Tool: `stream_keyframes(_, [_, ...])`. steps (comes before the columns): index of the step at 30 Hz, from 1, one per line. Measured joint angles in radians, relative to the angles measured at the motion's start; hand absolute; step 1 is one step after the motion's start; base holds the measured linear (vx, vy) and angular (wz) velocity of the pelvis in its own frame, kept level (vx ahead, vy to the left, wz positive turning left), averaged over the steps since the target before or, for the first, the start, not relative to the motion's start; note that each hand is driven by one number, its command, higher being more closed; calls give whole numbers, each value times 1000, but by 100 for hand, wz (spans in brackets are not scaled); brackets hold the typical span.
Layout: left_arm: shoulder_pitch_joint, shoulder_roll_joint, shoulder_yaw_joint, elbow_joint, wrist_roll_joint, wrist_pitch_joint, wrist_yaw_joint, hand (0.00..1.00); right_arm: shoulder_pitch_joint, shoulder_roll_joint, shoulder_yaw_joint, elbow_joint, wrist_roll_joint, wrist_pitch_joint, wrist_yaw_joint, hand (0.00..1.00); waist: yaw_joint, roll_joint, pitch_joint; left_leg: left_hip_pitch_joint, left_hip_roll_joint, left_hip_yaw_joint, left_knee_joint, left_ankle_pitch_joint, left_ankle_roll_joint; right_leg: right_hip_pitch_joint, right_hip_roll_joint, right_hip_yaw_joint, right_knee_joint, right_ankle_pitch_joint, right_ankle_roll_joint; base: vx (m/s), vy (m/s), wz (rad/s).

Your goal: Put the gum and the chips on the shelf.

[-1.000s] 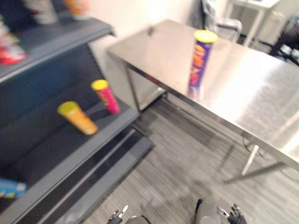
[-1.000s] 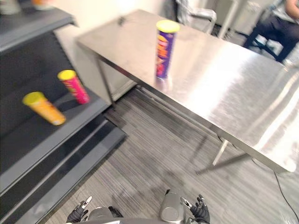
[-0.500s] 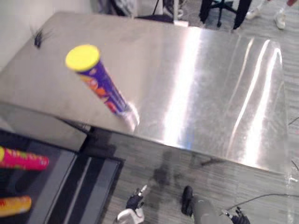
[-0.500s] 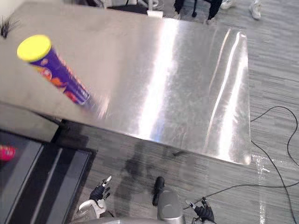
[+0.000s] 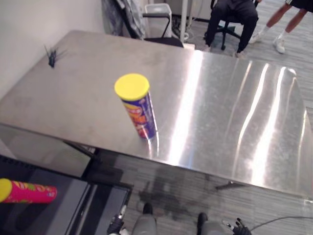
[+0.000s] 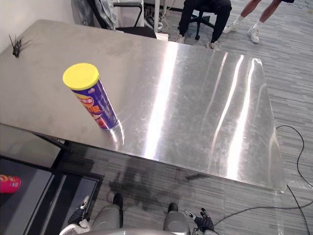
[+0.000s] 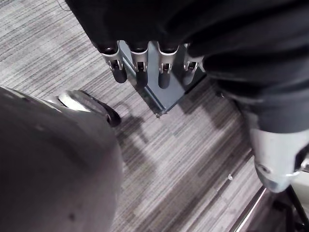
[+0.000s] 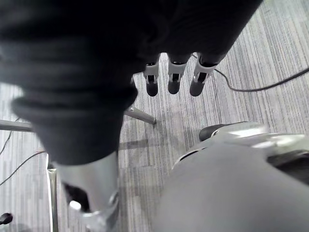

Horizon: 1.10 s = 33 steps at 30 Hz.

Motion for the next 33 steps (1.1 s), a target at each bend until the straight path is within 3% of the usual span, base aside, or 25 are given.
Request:
stream_keyframes(3, [3, 1, 1, 29, 33, 0, -4, 0, 0, 5, -52, 42, 4, 2, 0, 0, -16, 12, -30, 19, 0, 21, -26, 0, 1, 5, -2, 14, -19, 8, 11, 110, 1, -17])
stream_keyframes(8, [4, 2, 50, 58, 40, 2, -30, 0, 0, 23, -127, 99, 80, 3, -1, 0, -15, 3, -45, 82, 30, 91, -64, -8, -3, 11, 23, 92, -37, 40, 11, 67, -3, -45])
stream_keyframes(11, [12, 10, 84, 74, 74, 12, -46, 0, 9, 25, -233, 121, 155, 3, -3, 0, -17, -17, -76, 112, 31, 135, -90, -8, -3, 3, 22, 134, -43, 46, 10, 14, 19, -42])
stream_keyframes(16, [23, 22, 100, 78, 195, 21, -77, 0, 9, -24, -556, 111, 291, 4, -54, 0, -22, -31, -115, 138, 30, 164, -122, -7, 0, 1, 19, 170, -56, 71, 11, -29, 32, -21])
stream_keyframes(21, [69, 33, 87, 77, 305, 24, -85, 0, -29, -103, -776, -166, 308, -4, -177, 0, -45, -39, -153, 167, 9, 181, -207, 33, 1, -17, 12, 185, -74, 68, 10, -34, 6, -11])
stream_keyframes(25, [91, 32, 26, 76, 342, 36, -77, 0, -54, -152, -870, -531, 235, -30, -307, 0, -47, -20, -175, 202, 4, 173, -299, 93, -3, -30, 19, 177, -66, 59, 8, 3, -10, 7])
stream_keyframes(29, [93, 54, -37, 76, 363, 36, -78, 0, -153, -204, -872, -702, 100, -42, -368, 0, -49, -31, -188, 201, 5, 159, -317, 104, -2, -28, 21, 164, -67, 59, 9, 0, -5, 8])
stream_keyframes(33, [92, 65, -70, 75, 396, 36, -79, 0, -262, -282, -768, -874, 38, -64, -355, 0, -48, -34, -202, 191, 4, 147, -318, 109, 4, -25, 20, 155, -66, 61, 11, 28, 3, 7])
